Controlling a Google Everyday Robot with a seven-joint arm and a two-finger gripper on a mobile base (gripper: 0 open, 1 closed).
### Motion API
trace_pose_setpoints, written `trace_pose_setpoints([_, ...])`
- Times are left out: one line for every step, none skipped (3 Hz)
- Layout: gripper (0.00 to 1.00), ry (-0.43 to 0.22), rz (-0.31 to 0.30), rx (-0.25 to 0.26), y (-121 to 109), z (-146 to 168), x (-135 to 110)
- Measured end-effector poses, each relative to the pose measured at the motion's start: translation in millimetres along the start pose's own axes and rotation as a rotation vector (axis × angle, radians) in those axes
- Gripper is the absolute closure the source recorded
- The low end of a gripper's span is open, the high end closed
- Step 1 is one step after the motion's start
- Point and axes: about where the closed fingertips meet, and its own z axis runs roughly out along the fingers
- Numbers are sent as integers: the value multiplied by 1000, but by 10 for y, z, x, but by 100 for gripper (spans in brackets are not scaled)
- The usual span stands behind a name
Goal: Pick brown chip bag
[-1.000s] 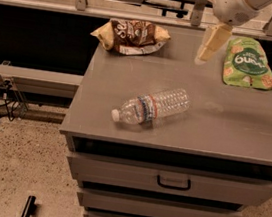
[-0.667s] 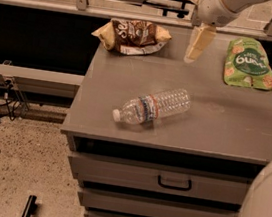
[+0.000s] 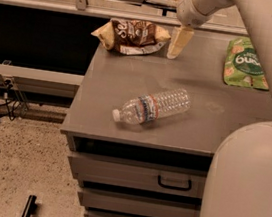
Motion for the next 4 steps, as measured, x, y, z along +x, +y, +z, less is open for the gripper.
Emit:
trace_pose_setpoints([0,17,7,16,-143,354,20])
trace_pose_setpoints([0,31,20,8,-166,544,73])
trace_pose_setpoints([0,37,30,-3,-134,680,95])
trace_pose_setpoints([26,29,49,-21,-81,811,80])
